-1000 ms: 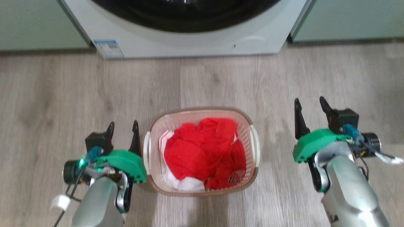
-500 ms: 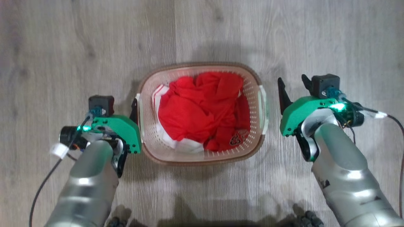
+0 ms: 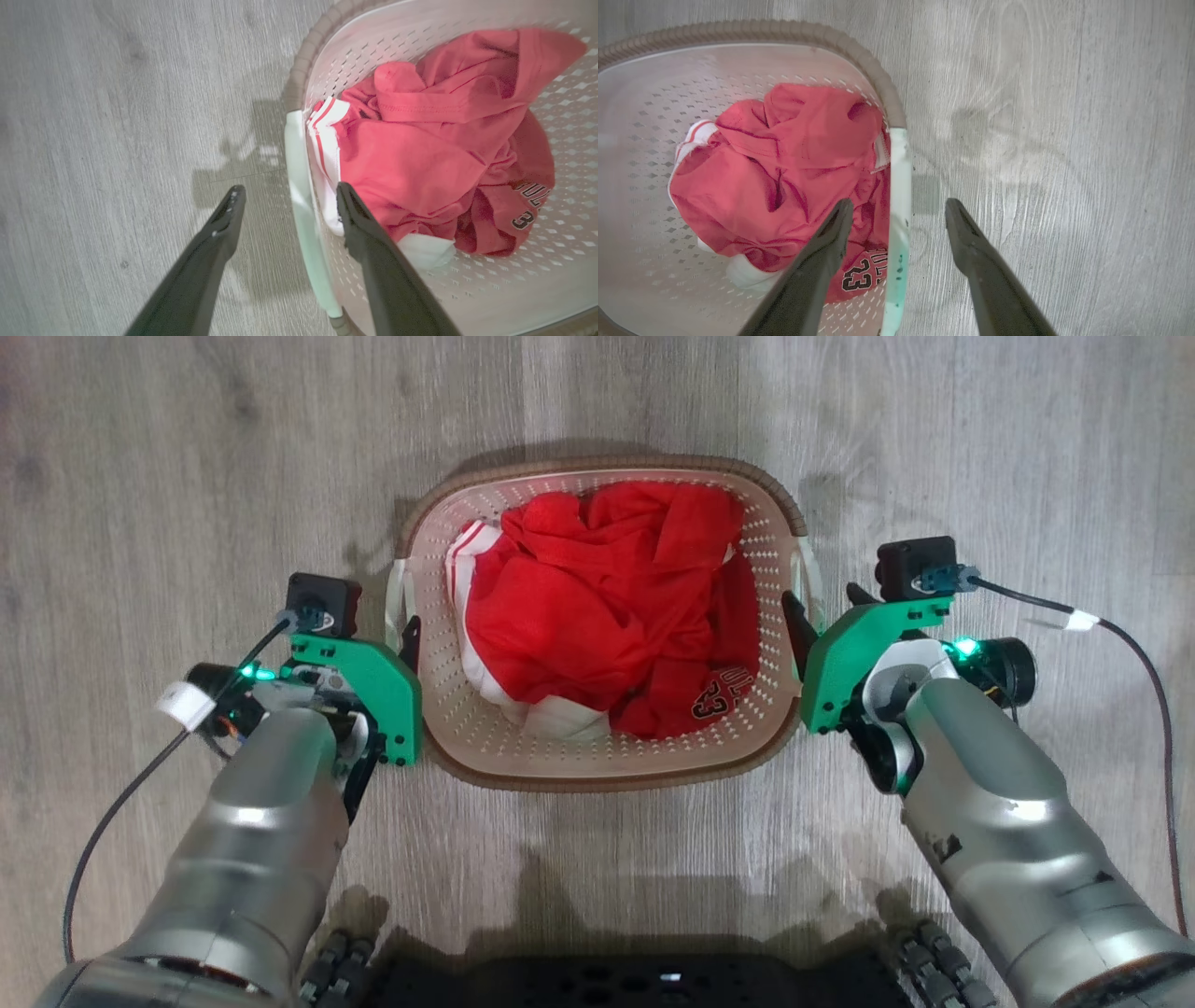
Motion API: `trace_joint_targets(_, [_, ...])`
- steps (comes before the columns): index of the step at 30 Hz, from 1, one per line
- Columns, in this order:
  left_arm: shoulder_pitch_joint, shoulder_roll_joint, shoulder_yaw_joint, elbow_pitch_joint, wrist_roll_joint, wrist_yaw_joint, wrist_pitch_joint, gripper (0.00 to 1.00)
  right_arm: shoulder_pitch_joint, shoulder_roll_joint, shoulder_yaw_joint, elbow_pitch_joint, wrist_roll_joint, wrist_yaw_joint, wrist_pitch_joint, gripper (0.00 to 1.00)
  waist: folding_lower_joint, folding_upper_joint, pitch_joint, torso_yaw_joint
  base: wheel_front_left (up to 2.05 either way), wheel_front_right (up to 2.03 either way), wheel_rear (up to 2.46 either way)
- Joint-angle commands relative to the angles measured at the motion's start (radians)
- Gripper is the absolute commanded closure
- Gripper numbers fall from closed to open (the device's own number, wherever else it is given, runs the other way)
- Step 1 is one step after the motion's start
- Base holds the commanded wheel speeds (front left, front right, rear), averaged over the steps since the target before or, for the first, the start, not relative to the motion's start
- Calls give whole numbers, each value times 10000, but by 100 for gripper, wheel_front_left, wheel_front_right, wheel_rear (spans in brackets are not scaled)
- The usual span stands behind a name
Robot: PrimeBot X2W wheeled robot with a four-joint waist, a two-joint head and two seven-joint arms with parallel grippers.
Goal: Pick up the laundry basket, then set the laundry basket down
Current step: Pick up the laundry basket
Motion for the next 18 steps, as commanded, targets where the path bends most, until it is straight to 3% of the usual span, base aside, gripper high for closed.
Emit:
trace_joint_targets(1, [64,237,114,-1,-115,-27,18,0,136,107,211,-63,56,71,32,0,-1,0,66,3,0,0,0])
trace_joint_targets(18, [-401,234,-2021,-347,-1513,-65,1385,0,-835,107,1191,1101,1292,71,399,0,-1,0,857,-5,0,0,0])
